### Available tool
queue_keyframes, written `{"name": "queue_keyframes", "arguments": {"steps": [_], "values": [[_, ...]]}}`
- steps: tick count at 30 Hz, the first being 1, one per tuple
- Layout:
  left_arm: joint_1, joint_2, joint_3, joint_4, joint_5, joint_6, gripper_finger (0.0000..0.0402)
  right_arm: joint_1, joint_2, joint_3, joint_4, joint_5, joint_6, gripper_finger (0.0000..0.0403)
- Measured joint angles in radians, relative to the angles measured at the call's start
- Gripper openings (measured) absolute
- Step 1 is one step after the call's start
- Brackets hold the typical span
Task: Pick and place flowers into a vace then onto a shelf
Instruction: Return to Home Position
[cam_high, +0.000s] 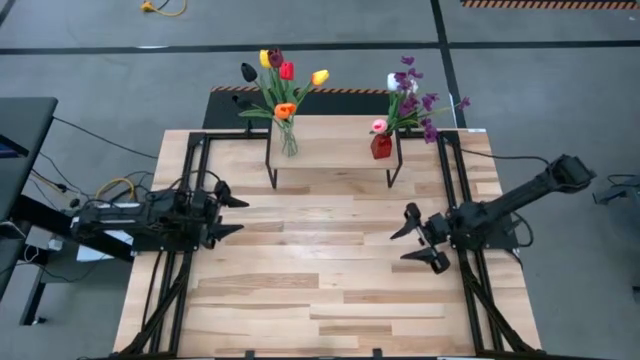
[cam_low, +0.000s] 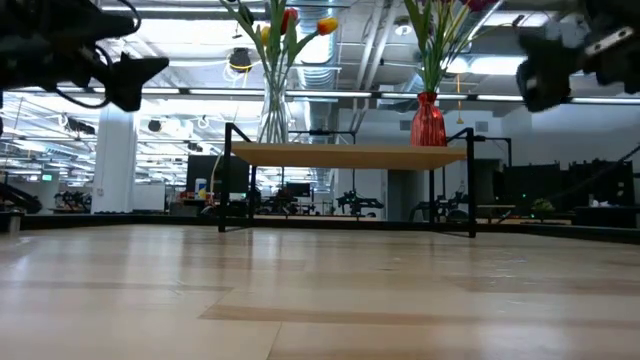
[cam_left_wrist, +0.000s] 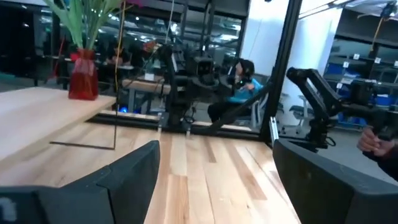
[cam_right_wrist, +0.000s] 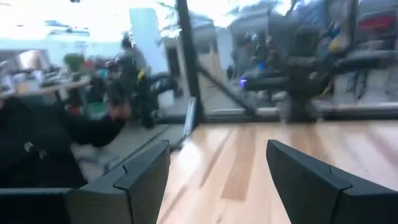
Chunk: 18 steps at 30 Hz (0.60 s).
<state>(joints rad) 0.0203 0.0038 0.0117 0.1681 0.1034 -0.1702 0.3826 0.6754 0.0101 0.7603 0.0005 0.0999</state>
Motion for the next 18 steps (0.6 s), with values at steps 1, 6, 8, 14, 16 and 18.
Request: {"name": "queue_keyframes", "arguments": {"steps": [1,6,8,14,16,18], "values": [[-0.012,0.001,0.0,0.001,-0.015,0.01,0.0302,0.002,-0.043,0.0,-0.014,0.009,-0.003,0.026],[-0.1,0.001,-0.001,-0.039,-0.053,0.059,0.0302,0.001,-0.107,0.0,-0.113,0.033,-0.048,0.026],[-0.142,0.0,-0.001,-0.053,-0.09,0.059,0.0302,-0.001,-0.12,0.002,-0.144,0.034,-0.054,0.026],[-0.247,0.001,-0.002,-0.104,-0.279,0.083,0.0302,-0.02,-0.124,0.001,-0.27,0.035,-0.031,0.026],[-0.267,0.001,-0.002,-0.103,-0.295,0.113,0.0302,-0.024,-0.125,0.001,-0.293,0.034,-0.033,0.026],[-0.277,0.001,-0.002,-0.103,-0.3,0.131,0.0302,-0.025,-0.124,0.001,-0.323,0.035,-0.046,0.026]]}}
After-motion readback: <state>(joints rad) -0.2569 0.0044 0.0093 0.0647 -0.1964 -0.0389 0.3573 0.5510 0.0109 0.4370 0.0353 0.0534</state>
